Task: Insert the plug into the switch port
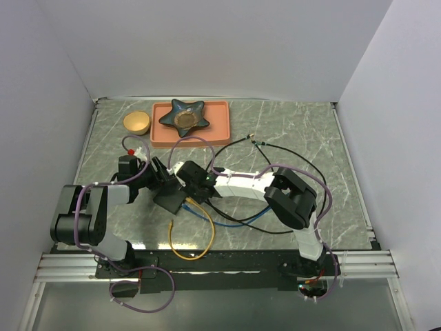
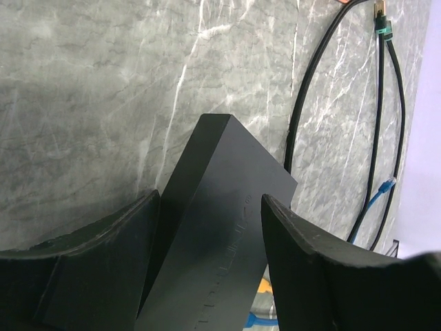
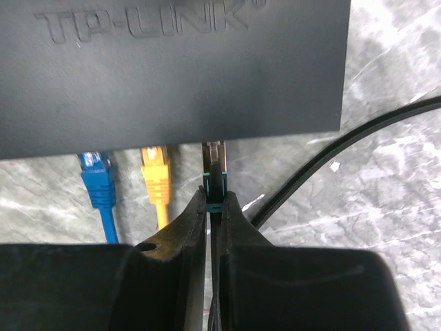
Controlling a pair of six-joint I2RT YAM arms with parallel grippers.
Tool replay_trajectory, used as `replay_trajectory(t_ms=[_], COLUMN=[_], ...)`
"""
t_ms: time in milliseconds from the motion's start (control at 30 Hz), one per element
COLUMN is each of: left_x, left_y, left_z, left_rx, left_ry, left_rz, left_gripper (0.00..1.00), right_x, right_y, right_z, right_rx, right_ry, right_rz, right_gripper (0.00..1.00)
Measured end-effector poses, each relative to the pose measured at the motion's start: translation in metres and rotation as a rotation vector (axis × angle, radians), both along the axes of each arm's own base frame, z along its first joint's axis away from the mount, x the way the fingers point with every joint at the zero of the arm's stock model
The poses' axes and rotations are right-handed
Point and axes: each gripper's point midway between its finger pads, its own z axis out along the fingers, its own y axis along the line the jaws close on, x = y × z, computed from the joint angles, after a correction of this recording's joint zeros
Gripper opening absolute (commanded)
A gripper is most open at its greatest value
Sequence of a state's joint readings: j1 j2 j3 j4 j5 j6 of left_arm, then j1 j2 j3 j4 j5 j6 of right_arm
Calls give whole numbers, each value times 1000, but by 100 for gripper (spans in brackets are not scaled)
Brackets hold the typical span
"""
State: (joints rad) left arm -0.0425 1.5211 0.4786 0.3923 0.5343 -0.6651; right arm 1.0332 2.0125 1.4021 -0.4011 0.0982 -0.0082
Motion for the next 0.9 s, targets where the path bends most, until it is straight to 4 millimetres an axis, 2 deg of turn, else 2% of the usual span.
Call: replay_trajectory(t_ms=[433,900], left_x=[2,5], left_y=[-2,-3], left_z=[0,-3], left_rx=[-2,19], left_ry=[-9,-14], left_rz=[-6,-35], left_gripper=[65,57], right_x=[3,6], right_y=[4,4], right_z=[3,-3], right_rx=[28,39], right_ry=[-13,4], right_rz=[-22,-48], right_gripper=[0,0])
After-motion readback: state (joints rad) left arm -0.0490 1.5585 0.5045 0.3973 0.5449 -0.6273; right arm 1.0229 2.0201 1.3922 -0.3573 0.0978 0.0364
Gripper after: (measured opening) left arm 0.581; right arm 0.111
